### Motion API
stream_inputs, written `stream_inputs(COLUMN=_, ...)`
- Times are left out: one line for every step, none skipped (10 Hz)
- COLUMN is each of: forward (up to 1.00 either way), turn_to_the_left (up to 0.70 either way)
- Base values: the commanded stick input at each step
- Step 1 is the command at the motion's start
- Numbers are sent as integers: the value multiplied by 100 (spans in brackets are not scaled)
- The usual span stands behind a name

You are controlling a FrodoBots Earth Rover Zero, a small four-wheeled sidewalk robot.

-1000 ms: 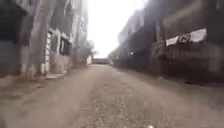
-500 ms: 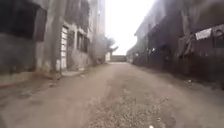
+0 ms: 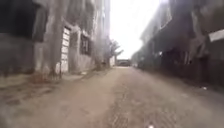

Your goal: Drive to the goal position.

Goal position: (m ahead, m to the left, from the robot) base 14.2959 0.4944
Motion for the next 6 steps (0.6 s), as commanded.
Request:
stream_inputs(forward=70, turn_to_the_left=-32)
stream_inputs(forward=70, turn_to_the_left=-20)
stream_inputs(forward=70, turn_to_the_left=-2)
stream_inputs(forward=70, turn_to_the_left=1)
stream_inputs(forward=70, turn_to_the_left=1)
stream_inputs(forward=70, turn_to_the_left=1)
